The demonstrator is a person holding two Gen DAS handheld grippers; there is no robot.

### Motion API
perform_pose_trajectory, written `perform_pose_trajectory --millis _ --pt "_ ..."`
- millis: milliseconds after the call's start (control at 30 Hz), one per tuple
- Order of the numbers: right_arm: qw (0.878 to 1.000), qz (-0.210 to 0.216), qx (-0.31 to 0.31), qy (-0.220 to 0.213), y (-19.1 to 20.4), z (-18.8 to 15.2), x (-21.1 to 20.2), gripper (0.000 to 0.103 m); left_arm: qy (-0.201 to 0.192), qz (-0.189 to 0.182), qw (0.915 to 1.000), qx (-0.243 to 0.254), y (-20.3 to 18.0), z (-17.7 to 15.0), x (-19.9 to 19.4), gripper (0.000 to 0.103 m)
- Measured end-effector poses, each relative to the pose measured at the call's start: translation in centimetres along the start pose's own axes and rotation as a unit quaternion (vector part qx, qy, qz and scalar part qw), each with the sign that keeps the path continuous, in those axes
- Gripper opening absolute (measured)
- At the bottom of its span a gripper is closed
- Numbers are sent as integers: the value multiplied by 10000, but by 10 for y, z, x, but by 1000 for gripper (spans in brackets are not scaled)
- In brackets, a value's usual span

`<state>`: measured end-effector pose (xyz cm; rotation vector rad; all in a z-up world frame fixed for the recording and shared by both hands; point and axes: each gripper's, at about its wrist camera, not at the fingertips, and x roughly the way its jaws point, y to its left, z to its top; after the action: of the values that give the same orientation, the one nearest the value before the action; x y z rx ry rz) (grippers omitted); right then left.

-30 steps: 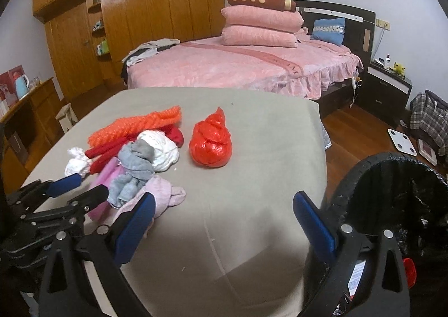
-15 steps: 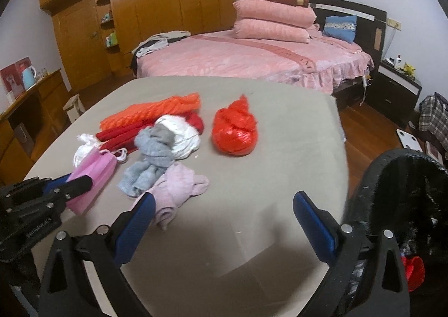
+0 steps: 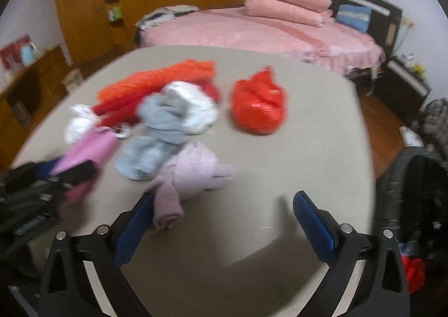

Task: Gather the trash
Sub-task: 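Return both tools to the table and grasp the pink mesh with the left tool, then grasp the pale pink sock with the right tool while the left tool lifts the pink mesh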

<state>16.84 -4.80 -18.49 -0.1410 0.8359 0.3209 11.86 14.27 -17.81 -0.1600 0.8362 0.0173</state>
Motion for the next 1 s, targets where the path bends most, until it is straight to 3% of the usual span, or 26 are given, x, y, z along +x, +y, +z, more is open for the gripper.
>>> perform_pose_trajectory --millis 100,333,533,833,1000 --pt "9998 -164 110 -95 -14 -2 -8 97 -28 6 9999 100 -4 0 -1 43" --pt "9986 301 361 -250 -21 1 -14 95 -33 -19 9999 114 -13 5 3 48" --pt "9979 482 384 -213 -12 4 -11 91 189 -82 9998 59 -10 8 16 40" --pt "9974 341 527 -361 -23 8 -32 91 185 -113 9998 31 -10 6 17 40" --pt "9974 457 470 -309 -13 14 -18 90 150 -70 9999 27 -10 6 15 38"
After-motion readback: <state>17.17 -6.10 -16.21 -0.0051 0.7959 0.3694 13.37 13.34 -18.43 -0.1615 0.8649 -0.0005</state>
